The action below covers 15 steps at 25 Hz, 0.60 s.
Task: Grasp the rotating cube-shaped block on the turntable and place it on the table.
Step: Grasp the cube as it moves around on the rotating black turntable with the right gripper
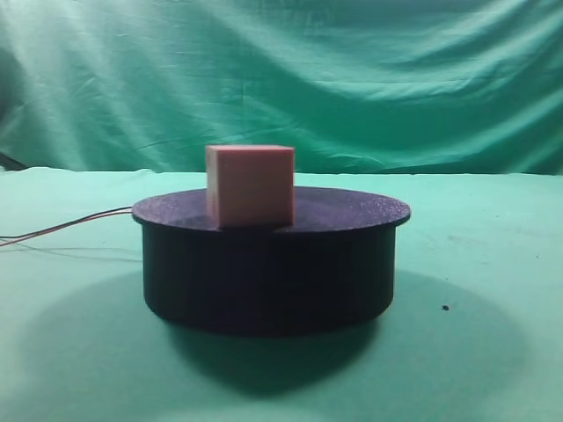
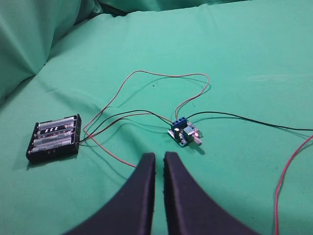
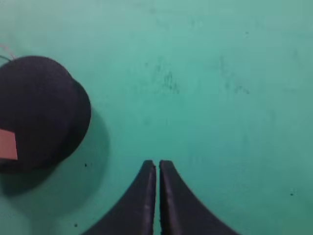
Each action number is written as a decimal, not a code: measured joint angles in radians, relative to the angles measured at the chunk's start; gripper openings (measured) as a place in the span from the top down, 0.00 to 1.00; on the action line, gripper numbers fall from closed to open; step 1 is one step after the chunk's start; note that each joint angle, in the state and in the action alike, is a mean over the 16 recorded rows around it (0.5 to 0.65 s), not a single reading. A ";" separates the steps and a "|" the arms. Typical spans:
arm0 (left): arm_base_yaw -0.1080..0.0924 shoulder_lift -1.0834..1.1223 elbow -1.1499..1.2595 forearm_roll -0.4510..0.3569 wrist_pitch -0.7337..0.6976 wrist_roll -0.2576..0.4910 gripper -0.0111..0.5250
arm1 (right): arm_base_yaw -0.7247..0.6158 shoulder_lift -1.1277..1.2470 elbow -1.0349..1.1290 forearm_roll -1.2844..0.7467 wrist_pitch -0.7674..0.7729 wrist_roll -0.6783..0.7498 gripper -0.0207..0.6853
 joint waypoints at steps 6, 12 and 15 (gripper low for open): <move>0.000 0.000 0.000 0.000 0.000 0.000 0.98 | 0.205 0.177 -0.137 -0.211 0.049 0.216 0.94; 0.000 0.000 0.000 0.000 0.000 0.000 0.98 | 0.372 0.289 -0.223 -0.273 0.046 0.351 0.68; 0.000 0.000 0.000 0.000 0.000 0.000 0.98 | 0.413 0.342 -0.261 -0.258 0.048 0.372 0.51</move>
